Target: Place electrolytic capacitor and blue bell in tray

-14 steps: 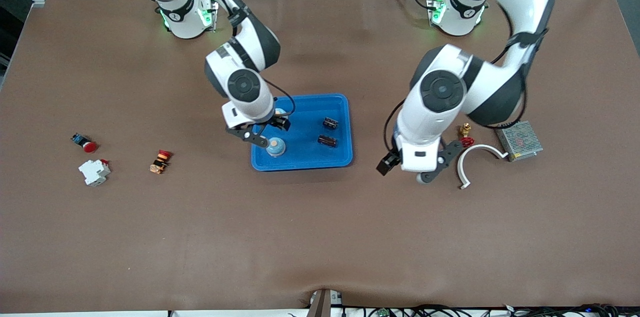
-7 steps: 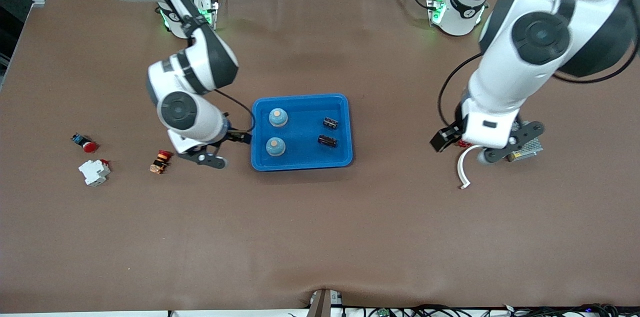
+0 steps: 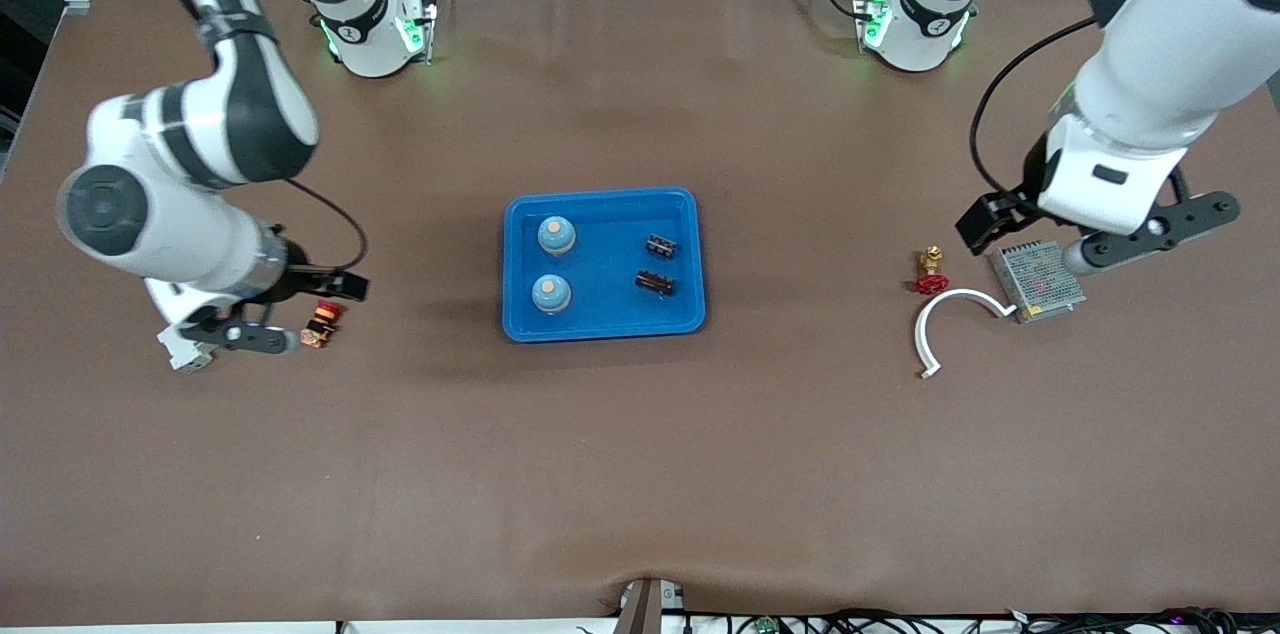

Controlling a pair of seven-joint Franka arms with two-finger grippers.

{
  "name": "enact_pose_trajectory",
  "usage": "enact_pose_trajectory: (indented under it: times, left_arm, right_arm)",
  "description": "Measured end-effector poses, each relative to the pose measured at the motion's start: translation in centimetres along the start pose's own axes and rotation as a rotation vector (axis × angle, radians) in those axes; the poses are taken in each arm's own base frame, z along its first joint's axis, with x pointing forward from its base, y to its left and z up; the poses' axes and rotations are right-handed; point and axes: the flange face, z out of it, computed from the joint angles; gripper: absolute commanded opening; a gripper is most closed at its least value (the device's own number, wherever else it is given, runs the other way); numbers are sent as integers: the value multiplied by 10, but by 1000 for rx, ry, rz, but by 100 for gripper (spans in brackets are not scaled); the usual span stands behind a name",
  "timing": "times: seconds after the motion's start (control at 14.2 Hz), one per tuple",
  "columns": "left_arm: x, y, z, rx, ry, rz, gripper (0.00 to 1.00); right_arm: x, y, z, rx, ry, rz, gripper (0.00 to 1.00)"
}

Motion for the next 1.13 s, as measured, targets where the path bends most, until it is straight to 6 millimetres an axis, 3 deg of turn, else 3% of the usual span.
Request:
enact_pose_trajectory:
  times: [0.28, 0.56, 0.91, 1.13]
  left_arm:
    - [-7, -20, -11, 12, -35, 58, 100]
    - [-3, -50, -15, -21, -83, 101, 100]
    - [-1, -69, -16, -30, -96, 97, 100]
    - [-5, -80, -18, -27, -95, 112, 100]
  right_arm:
    - [13, 89, -10, 18, 14, -33, 100]
    - [9, 136, -33, 22, 45, -49, 100]
    - [-30, 136, -79, 3, 18, -66, 100]
    - [-57, 128, -95, -13, 30, -76, 100]
